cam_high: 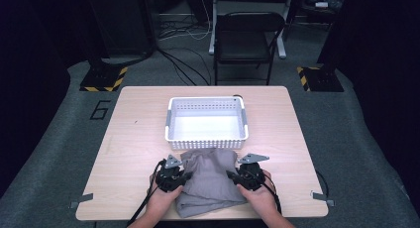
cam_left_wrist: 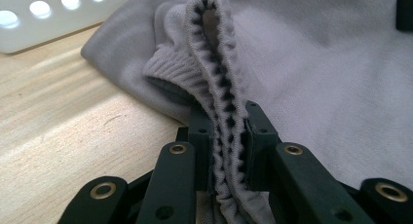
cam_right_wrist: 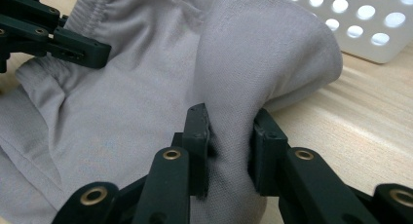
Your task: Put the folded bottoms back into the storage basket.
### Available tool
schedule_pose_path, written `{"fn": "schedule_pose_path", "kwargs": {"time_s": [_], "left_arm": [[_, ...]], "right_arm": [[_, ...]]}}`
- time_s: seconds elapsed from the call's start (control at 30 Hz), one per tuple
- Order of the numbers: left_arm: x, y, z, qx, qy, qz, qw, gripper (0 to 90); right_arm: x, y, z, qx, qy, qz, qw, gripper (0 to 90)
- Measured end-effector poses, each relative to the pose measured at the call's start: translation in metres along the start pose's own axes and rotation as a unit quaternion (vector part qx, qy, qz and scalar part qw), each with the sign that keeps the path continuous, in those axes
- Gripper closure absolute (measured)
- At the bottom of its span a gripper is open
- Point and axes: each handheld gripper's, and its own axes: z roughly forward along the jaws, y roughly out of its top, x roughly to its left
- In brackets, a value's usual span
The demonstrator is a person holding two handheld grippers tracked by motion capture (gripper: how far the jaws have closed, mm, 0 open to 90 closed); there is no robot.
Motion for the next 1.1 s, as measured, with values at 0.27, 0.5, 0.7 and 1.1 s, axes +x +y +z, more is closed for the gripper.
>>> {"fn": "schedule_pose_path", "kwargs": {"time_s": [0.27,0.5,0.7,1.1], "left_arm": [[-0.004,0.005,-0.007,-0.008,0.007,0.026,0.9996,77.7],[-0.005,0.011,-0.015,-0.015,0.008,0.045,0.9989,77.7],[-0.008,0.016,-0.019,-0.015,0.007,0.056,0.9983,77.7],[-0.001,0.027,-0.037,-0.037,-0.015,0.019,0.9990,77.7]], "right_arm": [[0.000,0.000,-0.002,-0.006,-0.001,0.003,1.0000,72.0],[0.002,0.001,-0.004,-0.010,0.006,0.002,0.9999,72.0],[0.005,0.003,-0.008,-0.017,0.008,-0.007,0.9998,72.0],[0.012,0.011,-0.023,-0.045,0.012,-0.024,0.9986,72.0]]}}
